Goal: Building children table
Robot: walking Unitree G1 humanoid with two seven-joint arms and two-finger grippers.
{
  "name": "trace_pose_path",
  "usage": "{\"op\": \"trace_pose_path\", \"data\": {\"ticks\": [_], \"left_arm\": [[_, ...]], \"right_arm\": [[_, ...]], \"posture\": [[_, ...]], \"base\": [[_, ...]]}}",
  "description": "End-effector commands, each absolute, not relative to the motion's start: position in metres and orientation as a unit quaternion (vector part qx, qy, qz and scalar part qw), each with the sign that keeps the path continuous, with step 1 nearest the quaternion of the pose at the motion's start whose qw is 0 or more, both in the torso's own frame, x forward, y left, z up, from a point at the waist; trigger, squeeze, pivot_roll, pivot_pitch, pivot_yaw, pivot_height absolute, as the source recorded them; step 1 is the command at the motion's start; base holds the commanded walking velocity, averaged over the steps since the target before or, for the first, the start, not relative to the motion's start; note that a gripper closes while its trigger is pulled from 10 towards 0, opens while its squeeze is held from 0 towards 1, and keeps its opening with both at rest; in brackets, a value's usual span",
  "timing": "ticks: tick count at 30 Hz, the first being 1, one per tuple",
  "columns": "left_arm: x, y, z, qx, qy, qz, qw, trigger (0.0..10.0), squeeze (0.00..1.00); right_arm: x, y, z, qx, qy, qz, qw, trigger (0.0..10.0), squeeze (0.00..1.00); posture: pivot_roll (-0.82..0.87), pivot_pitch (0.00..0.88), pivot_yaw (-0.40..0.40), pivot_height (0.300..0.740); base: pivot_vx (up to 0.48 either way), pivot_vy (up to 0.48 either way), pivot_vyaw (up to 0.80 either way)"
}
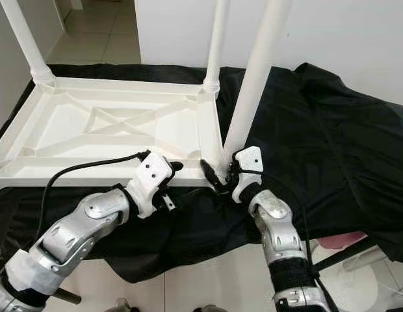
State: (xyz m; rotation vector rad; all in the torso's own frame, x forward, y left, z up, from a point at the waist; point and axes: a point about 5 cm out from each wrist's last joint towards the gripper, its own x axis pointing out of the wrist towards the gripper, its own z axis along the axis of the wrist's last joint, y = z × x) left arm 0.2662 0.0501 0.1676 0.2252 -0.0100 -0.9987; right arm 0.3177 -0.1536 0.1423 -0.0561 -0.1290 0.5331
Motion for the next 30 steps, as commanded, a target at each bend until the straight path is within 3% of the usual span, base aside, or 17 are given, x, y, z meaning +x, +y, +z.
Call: {"op": "trace_pose_path", "data": {"ticks": [1, 8, 9, 21, 23, 30], "left_arm": [[0.258, 0.043, 0.159, 0.108, 0.007, -0.528, 0.842, 10.0, 0.00], [0.258, 0.039, 0.153, 0.109, 0.006, -0.514, 0.851, 10.0, 0.00], [0.260, 0.041, 0.153, 0.113, 0.002, -0.508, 0.854, 10.0, 0.00], [0.270, 0.049, 0.153, 0.130, -0.013, -0.481, 0.867, 10.0, 0.00], [0.273, 0.050, 0.153, 0.141, -0.015, -0.471, 0.871, 10.0, 0.00], [0.278, 0.056, 0.151, 0.138, 0.000, -0.451, 0.882, 10.0, 0.00]], "right_arm": [[0.319, -0.156, 0.138, -0.026, -0.058, 0.274, 0.960, 0.0, 0.00], [0.326, -0.160, 0.136, -0.027, -0.056, 0.274, 0.960, 0.0, 0.00], [0.326, -0.160, 0.136, -0.027, -0.056, 0.272, 0.960, 10.0, 0.00], [0.325, -0.157, 0.132, -0.029, -0.045, 0.215, 0.975, 10.0, 0.00], [0.320, -0.157, 0.128, -0.014, -0.033, 0.155, 0.987, 10.0, 0.00], [0.309, -0.149, 0.120, 0.011, -0.021, 0.064, 0.998, 10.0, 0.00]], "posture": [[0.00, 0.041, -0.064, 0.740], [0.00, 0.043, -0.066, 0.740], [0.00, 0.043, -0.070, 0.740], [-0.02, 0.050, -0.062, 0.740], [-0.02, 0.054, -0.055, 0.740], [-0.03, 0.084, -0.051, 0.740]], "base": [[0.000, 0.000, 0.00], [0.000, 0.000, 0.00], [0.000, 0.000, 0.00], [0.000, 0.000, 0.00], [0.000, 0.000, 0.00], [0.000, 0.000, 0.00]]}}
